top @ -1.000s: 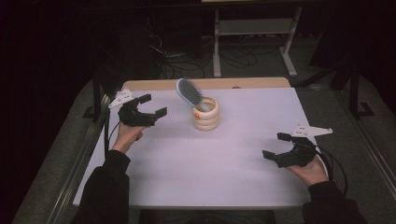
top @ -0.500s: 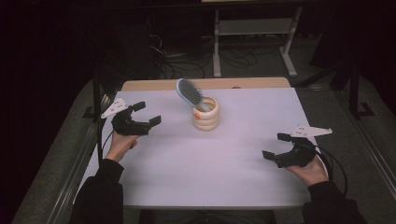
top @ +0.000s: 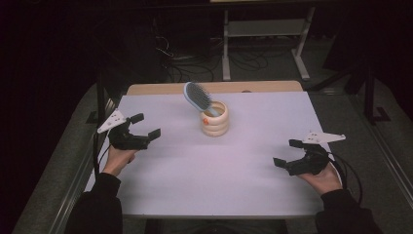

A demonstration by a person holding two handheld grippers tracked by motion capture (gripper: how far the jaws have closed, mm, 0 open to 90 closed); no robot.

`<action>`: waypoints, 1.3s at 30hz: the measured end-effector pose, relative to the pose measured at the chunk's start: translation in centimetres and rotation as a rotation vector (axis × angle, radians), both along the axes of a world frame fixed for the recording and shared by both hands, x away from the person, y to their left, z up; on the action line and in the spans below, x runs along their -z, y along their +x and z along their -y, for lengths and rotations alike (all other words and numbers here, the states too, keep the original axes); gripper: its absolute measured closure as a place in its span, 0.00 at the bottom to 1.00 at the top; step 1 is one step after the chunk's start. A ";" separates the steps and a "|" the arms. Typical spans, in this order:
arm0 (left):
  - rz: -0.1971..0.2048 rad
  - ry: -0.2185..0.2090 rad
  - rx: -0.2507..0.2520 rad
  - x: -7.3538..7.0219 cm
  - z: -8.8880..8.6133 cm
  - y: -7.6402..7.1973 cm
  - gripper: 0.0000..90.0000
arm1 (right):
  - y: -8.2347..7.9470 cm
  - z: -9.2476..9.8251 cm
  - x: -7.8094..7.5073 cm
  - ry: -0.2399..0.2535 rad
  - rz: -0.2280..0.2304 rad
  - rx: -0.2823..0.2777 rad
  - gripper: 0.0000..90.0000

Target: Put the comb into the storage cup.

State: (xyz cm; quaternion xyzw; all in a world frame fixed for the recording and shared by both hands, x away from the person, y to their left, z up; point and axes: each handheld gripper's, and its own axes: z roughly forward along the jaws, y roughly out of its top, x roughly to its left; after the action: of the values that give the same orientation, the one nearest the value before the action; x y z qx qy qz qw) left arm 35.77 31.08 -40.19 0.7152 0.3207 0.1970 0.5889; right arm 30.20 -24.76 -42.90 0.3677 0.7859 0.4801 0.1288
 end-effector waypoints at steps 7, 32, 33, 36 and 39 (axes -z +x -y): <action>-0.005 -0.015 -0.011 0.4 -1.3 -1.1 0.00 | 0.0 0.0 0.0 -0.002 0.000 0.001 0.00; 0.026 0.030 -0.099 2.9 -5.2 -5.3 0.00 | -0.1 -0.1 0.1 -0.002 -0.009 -0.004 0.00; 0.025 0.031 -0.102 3.0 -5.3 -5.5 0.00 | -0.1 -0.1 0.1 -0.001 -0.008 -0.004 0.00; 0.025 0.022 -0.098 3.2 -5.7 -5.8 0.00 | -0.1 -0.1 0.1 0.001 -0.008 -0.001 0.00; 0.029 0.017 -0.100 3.3 -6.1 -6.2 0.00 | -0.1 -0.1 0.1 0.003 -0.005 -0.002 0.00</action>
State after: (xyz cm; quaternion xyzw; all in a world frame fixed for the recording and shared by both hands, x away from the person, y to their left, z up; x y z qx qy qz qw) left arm 29.60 37.15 -43.51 0.7004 0.3460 0.2392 0.5766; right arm 30.11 -24.71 -42.99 0.3684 0.7860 0.4803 0.1259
